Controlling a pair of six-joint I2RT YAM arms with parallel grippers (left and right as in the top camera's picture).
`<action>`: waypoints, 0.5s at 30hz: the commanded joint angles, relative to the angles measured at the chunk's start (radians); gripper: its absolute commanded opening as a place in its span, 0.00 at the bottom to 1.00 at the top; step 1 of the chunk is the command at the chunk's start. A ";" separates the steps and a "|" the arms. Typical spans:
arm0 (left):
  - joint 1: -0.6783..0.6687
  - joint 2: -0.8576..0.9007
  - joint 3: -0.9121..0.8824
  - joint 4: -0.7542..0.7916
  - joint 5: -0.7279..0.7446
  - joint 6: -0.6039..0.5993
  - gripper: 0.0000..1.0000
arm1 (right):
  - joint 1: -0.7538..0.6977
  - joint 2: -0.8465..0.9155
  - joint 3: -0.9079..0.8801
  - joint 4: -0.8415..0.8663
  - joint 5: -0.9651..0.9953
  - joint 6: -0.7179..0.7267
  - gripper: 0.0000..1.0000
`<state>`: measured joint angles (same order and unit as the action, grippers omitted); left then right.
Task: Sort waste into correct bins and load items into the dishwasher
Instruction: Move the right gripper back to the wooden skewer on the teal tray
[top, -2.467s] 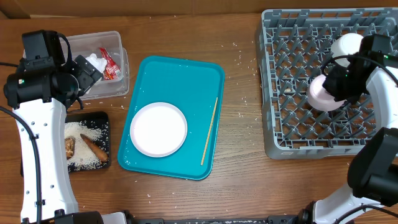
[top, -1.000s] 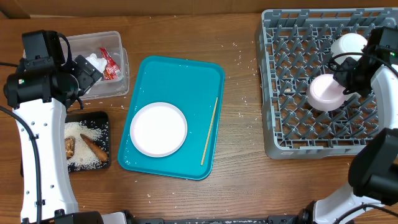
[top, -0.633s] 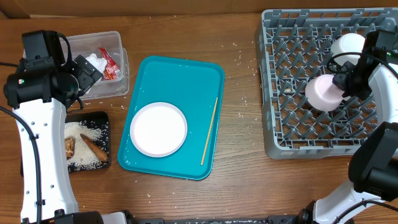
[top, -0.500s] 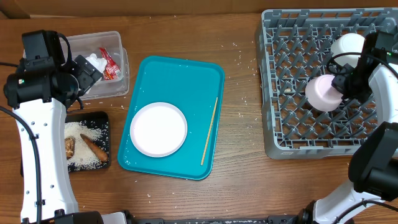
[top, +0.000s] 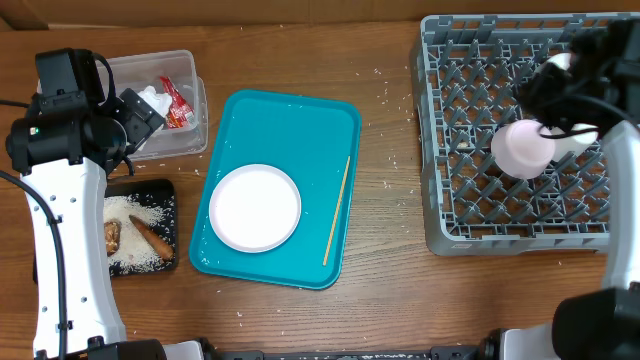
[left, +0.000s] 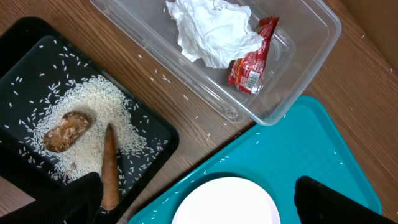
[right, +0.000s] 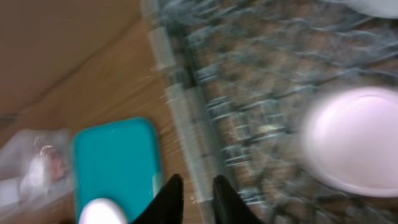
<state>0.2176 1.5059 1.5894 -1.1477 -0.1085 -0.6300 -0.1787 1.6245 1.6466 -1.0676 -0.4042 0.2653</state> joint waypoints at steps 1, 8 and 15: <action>-0.002 0.000 0.002 0.000 0.001 -0.013 1.00 | 0.153 0.003 0.006 0.000 -0.105 -0.030 0.56; -0.002 0.000 0.002 0.000 0.001 -0.013 1.00 | 0.435 0.064 -0.011 0.011 -0.031 -0.029 1.00; -0.002 0.000 0.002 0.000 0.001 -0.013 1.00 | 0.616 0.172 -0.011 0.008 0.021 0.008 1.00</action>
<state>0.2176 1.5059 1.5894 -1.1477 -0.1085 -0.6300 0.3935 1.7477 1.6432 -1.0595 -0.4385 0.2420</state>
